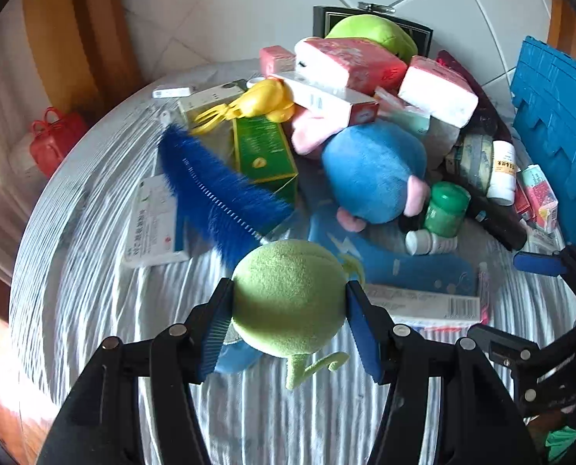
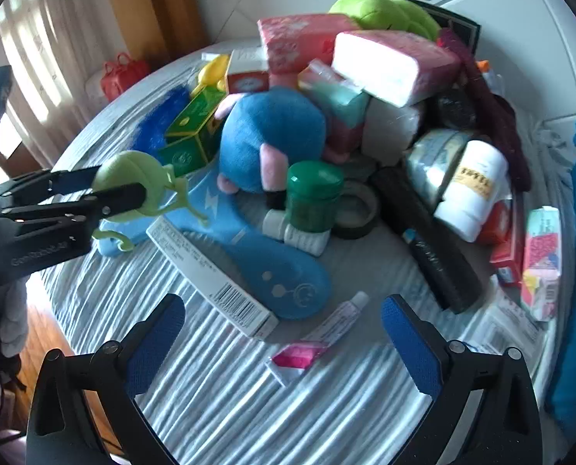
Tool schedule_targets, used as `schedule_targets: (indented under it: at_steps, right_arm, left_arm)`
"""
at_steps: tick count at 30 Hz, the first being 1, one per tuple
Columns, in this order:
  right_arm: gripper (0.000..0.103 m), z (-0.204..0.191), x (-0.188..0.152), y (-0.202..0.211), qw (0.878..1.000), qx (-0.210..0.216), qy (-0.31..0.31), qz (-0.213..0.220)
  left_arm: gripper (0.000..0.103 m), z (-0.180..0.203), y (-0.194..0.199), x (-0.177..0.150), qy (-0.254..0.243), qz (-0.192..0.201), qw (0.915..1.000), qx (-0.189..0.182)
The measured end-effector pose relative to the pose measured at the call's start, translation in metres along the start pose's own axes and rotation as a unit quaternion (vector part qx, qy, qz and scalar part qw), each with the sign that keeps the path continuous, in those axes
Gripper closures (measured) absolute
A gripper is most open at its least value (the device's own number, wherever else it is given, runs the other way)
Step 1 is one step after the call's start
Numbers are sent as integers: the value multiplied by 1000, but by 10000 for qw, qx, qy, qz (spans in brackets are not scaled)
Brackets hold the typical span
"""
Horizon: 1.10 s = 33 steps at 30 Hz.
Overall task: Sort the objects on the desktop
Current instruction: 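Grasp the light-green alien plush with left tool while right tool grasps white medicine box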
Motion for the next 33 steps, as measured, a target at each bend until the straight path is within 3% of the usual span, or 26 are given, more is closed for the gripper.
schedule_targets:
  at_steps: [5, 10, 11, 12, 17, 21, 26, 33]
  right_arm:
    - [4, -19, -7, -25, 9979, -11, 615, -186]
    - [25, -30, -9, -46, 9939, -100, 1050, -328]
    - [36, -34, -10, -49, 9927, -62, 1147, -359]
    - [56, -38, -11, -51, 9917, -40, 1220, -397]
    - [71, -58, -12, -32, 9886, 355, 1397, -433]
    - [81, -65, 9, 9, 9885, 509, 1421, 9]
    - [81, -48, 51, 73, 9893, 526, 1147, 732]
    - [80, 6, 102, 171, 9800, 87, 659, 1874]
  left_arm:
    - [46, 0, -9, -37, 332, -402, 9986, 19]
    - [46, 7, -4, -42, 425, -392, 9983, 44]
    - [46, 9, -3, -41, 432, -371, 9984, 50]
    - [46, 11, -1, -39, 440, -333, 9985, 57]
    - [46, 14, 20, -16, 367, 2, 9993, 92]
    - [46, 14, 48, 20, 272, 482, 9983, 159]
    - [46, 27, 79, 72, 16, 1071, 9941, 139]
    - [46, 92, 121, 152, -650, 1860, 9802, -218]
Point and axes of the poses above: each gripper's, at about its wrist camera, not at the fingertips, and y roughly against the way its jaws point, z to its right, x to its top, the point moved 10 cm from there along -y, roughly the way its jaws point, and after that the axes turned 15 degrees about -y, right-handed, at the moved point
